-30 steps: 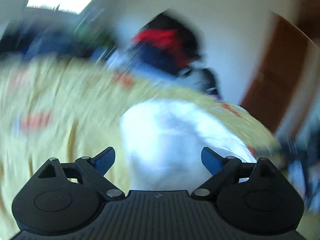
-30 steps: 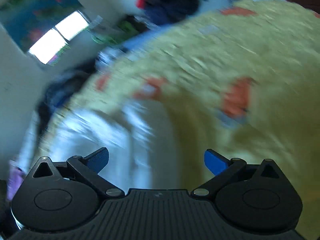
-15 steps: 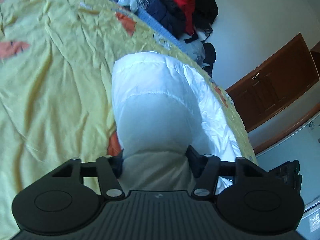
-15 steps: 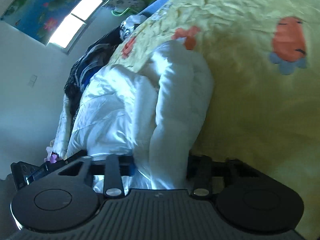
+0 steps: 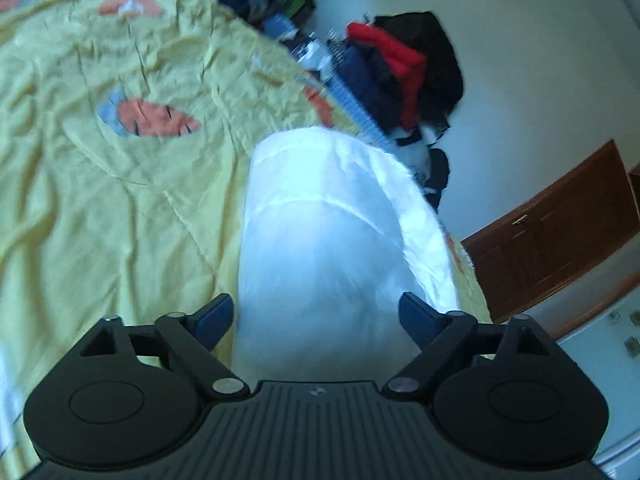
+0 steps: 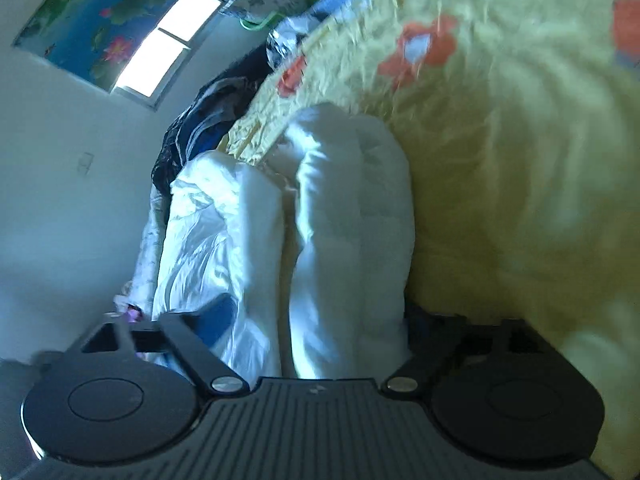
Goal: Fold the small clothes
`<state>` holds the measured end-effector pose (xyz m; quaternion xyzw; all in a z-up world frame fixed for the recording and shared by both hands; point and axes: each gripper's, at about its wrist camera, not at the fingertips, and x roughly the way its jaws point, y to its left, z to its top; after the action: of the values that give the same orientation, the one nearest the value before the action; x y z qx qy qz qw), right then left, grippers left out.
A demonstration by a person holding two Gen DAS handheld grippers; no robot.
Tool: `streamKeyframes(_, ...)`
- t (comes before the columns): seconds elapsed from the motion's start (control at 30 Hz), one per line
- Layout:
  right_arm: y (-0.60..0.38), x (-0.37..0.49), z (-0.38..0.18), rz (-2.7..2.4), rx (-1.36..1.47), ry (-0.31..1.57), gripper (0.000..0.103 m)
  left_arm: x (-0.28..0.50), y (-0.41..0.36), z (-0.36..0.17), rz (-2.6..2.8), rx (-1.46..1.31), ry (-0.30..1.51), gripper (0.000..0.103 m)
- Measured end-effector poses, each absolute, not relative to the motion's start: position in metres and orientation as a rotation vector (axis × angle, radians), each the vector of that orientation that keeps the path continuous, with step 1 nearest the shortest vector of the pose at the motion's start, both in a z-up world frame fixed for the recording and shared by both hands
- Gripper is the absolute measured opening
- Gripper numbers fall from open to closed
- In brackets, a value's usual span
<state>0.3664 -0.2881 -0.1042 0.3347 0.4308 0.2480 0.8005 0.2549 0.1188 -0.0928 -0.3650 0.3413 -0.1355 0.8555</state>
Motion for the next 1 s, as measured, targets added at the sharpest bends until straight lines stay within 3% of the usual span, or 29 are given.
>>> streamKeyframes(0.03, -0.292, 0.355, -0.098, 0.526, 0.678, 0.908, 0.102, 0.244, 0.119, -0.094, -0.287, -0.771, 0.717, 0.098)
streamKeyframes(0.27, -0.295, 0.302, -0.111, 0.627, 0.636, 1.016, 0.098, 0.214, 0.084, -0.1, -0.322, -0.647, 0.794, 0.097)
streamKeyframes(0.3, -0.288, 0.297, -0.11, 0.646, 0.592, 0.999, 0.09, 0.219, 0.078, -0.103, -0.309, -0.608, 0.833, 0.096)
streamKeyframes(0.33, -0.283, 0.297, -0.109, 0.651, 0.541, 0.997, 0.07, 0.222, 0.076, -0.105, -0.298, -0.581, 0.868, 0.083)
streamKeyframes(0.4, -0.283, 0.304, -0.108, 0.668, 0.524, 1.037, 0.042, 0.228, 0.072, -0.098, -0.315, -0.524, 0.895, 0.071)
streamKeyframes(0.43, -0.288, 0.306, -0.105, 0.679, 0.531, 1.035, 0.033, 0.231, 0.07, -0.091, -0.334, -0.478, 0.909, 0.065)
streamKeyframes(0.5, -0.292, 0.306, -0.098, 0.688, 0.476, 1.028, 0.029, 0.236, 0.064, -0.083, -0.367, -0.372, 0.925, 0.062)
streamKeyframes(0.7, -0.296, 0.302, -0.117, 0.682, 0.493, 1.039, 0.033, 0.246, 0.058, -0.1, -0.369, -0.277, 0.9, 0.065)
streamKeyframes(0.77, -0.3, 0.295, -0.116, 0.672, 0.518, 1.028, 0.039, 0.232, 0.058, -0.095, -0.352, -0.268, 0.86, 0.072)
streamKeyframes(0.87, -0.318, 0.291, -0.105, 0.617, 0.581, 1.039, 0.064, 0.204, 0.064, -0.077, -0.28, -0.194, 0.788, 0.08)
streamKeyframes(1.0, -0.353, 0.295, -0.054, 0.531, 0.621, 0.836, 0.061, 0.173, 0.065, -0.044, -0.203, -0.058, 0.636, 0.08)
